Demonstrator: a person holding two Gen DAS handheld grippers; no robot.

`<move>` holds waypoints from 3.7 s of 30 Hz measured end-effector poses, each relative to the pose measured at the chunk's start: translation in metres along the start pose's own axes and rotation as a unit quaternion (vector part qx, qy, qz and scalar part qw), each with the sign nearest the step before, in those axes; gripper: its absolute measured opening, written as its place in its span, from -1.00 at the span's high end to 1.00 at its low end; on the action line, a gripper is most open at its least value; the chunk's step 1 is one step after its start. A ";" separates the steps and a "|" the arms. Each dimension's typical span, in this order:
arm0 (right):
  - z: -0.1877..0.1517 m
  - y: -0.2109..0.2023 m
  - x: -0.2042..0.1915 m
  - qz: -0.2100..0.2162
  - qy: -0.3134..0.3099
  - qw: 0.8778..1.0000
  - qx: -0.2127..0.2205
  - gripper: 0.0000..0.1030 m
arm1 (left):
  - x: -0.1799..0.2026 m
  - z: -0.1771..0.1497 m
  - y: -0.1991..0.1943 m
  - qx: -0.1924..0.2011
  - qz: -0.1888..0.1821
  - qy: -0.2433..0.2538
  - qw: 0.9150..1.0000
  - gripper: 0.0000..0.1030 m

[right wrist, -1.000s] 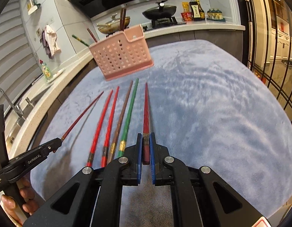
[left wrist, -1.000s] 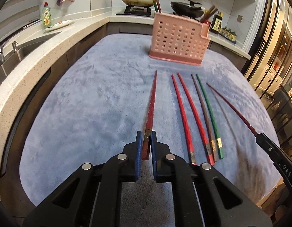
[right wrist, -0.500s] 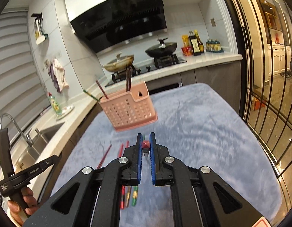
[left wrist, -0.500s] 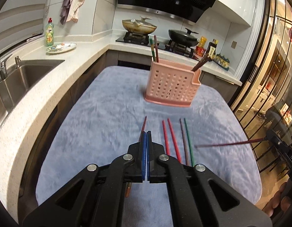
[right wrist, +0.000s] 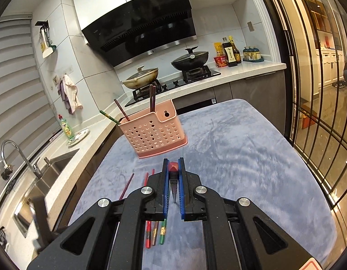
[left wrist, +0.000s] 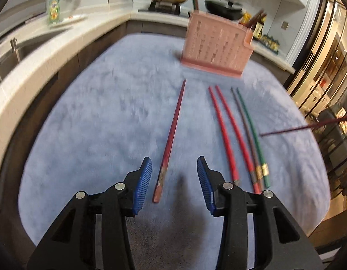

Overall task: Organize utensils
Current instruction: 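Lift the right tool's chopstick toward the holder while the left tool regrasps its red one, then carry both held chopsticks up over the pink holder, then lower the chopsticks into the pink holder and open both tools, then move back to the row and grasp the green chopstick with the right tool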

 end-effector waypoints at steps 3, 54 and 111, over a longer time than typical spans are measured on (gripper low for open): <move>-0.001 0.000 0.000 0.000 0.000 1.000 0.000 0.87 | -0.002 -0.010 0.018 -0.021 0.004 -0.003 1.000 0.39; 0.239 0.130 -0.056 0.085 0.007 0.989 0.119 0.87 | 0.061 0.326 -0.123 0.263 -0.052 -0.035 0.963 0.87; -0.007 0.064 -0.037 0.031 -0.084 0.995 -0.053 0.42 | 0.031 0.116 -0.061 0.139 0.040 -0.002 0.989 0.02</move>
Point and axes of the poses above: each gripper's, at about its wrist camera, not at the fingertips, and y roughly the way its jaws point, x to its right, z to its top, the point moved 1 cm from there along y, roughly the way its jaws point, and after that the axes turned 6 degrees about z, right-handed, at the moved point
